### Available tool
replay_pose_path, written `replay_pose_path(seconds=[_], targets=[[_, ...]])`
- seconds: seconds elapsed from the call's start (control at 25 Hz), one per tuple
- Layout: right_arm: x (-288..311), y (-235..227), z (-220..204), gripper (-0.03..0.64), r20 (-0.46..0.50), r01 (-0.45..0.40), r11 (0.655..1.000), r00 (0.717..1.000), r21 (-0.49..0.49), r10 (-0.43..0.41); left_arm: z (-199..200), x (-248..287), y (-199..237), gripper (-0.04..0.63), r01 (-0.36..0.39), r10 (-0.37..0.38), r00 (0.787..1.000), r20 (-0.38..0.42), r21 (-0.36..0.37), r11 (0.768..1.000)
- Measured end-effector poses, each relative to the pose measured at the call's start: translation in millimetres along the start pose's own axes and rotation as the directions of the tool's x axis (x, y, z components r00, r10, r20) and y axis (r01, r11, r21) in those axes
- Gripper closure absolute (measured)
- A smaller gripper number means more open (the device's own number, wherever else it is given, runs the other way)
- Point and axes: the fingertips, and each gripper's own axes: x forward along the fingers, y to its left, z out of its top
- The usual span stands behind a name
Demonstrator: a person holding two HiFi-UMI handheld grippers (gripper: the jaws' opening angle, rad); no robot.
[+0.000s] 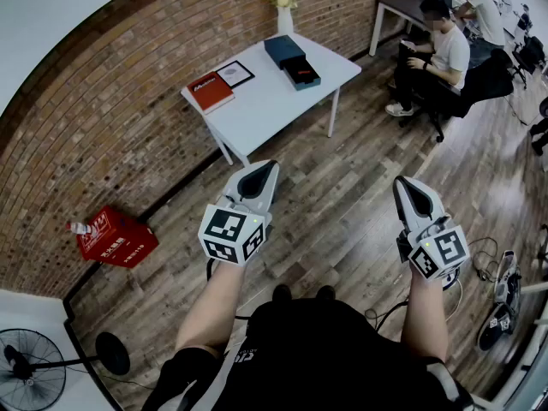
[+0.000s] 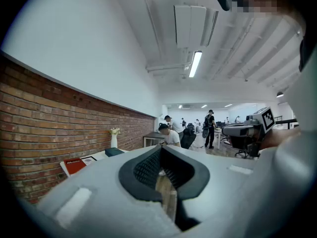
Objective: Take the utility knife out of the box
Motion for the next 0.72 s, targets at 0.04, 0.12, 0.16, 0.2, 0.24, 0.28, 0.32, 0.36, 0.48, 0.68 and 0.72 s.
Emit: replay_pose_path(seconds=[0.04,0.12,0.16,0.2,0.24,0.28,0.32,0.36,0.48,0.68,0.72], targets=[[0,0,-2,0.618,0.000,-0.004,1.000,1.000,-0.003,0.004,0,1,-4,0.588,0.017,-0.017,1.000,-0.003,-0.008,1.000],[-1,-2,-4,0.618,-0.001,-0.011,1.000,1.000,-0.009,0.011,-1,1,-8,0.588,0.037,-0.037,0.999,-0.006,-0.015,0.999],[-2,-3,-5,0.618,-0.002,-0.012,1.000,1.000,-0.010,0.012,0,1,-9,0.588,0.036,-0.036,0.999,-0.005,-0.012,0.999],[-3,-4,-6,0.618,-0.002,-0.011,1.000,1.000,-0.009,0.011,1,1,-8,0.588,0.032,-0.032,0.999,-0.001,-0.008,0.999],[-5,-6,-7,0.618,-0.001,-0.009,1.000,1.000,-0.007,0.009,2,1,-8,0.588,0.029,-0.029,1.000,0.005,-0.006,1.000],[-6,-7,-7,0.618,0.000,-0.006,1.000,1.000,-0.004,0.006,4,1,-8,0.588,0.029,-0.029,1.000,0.012,-0.004,1.000],[-8,-9,-7,0.618,0.001,-0.004,1.000,1.000,0.000,0.004,5,1,-10,0.588,0.034,-0.034,0.999,0.017,0.004,0.999],[-9,-10,-8,0.618,0.002,-0.003,1.000,1.000,0.003,0.003,6,1,-13,0.588,0.041,-0.042,0.999,0.018,0.019,0.999],[-10,-14,-7,0.618,0.008,0.004,1.000,1.000,0.009,-0.004,9,5,-23,0.588,0.061,-0.063,0.998,0.024,0.066,0.996],[-25,-24,-3,0.617,0.014,-0.004,1.000,1.000,0.020,0.004,9,15,-33,0.588,0.033,-0.036,0.999,0.038,0.089,0.995],[-31,-28,-3,0.617,0.018,-0.008,0.999,1.000,0.032,0.008,9,18,-39,0.588,0.034,-0.038,0.998,0.042,0.095,0.995]])
